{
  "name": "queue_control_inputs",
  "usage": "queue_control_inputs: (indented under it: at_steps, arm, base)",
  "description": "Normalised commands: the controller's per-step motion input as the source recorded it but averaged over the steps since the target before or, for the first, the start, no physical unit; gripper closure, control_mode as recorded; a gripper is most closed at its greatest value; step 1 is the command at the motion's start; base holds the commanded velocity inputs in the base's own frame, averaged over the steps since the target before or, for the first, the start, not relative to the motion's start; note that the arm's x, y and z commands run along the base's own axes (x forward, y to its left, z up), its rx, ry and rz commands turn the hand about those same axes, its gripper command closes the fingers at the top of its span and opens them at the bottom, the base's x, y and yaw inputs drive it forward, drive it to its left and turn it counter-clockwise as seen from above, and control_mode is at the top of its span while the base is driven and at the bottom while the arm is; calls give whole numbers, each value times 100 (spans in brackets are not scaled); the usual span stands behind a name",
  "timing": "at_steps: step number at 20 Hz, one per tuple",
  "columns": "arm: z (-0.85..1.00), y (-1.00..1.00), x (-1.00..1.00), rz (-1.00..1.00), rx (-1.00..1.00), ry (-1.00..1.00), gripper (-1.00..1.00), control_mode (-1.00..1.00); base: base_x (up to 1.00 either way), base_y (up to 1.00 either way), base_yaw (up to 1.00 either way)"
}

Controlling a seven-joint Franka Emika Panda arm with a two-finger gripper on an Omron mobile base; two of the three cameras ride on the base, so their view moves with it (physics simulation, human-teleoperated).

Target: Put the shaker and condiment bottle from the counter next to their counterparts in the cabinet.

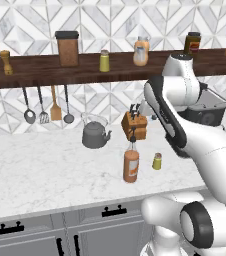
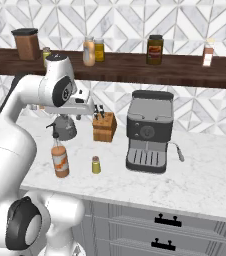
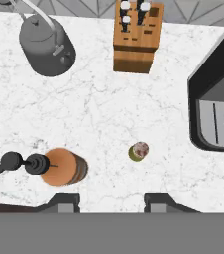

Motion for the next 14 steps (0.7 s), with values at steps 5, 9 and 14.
queue_control_inputs:
  at_steps: [5,9,14]
  arm:
    - [-3,-13,-4,0,0,0,-100,-100]
    - [-7,-28,-47,0,1,-2,-100,-100]
    - [-52,-35,-29,11,5,-4,-100,-100]
  base:
    - [0,0,0]
    - [0,0,0]
    - [0,0,0]
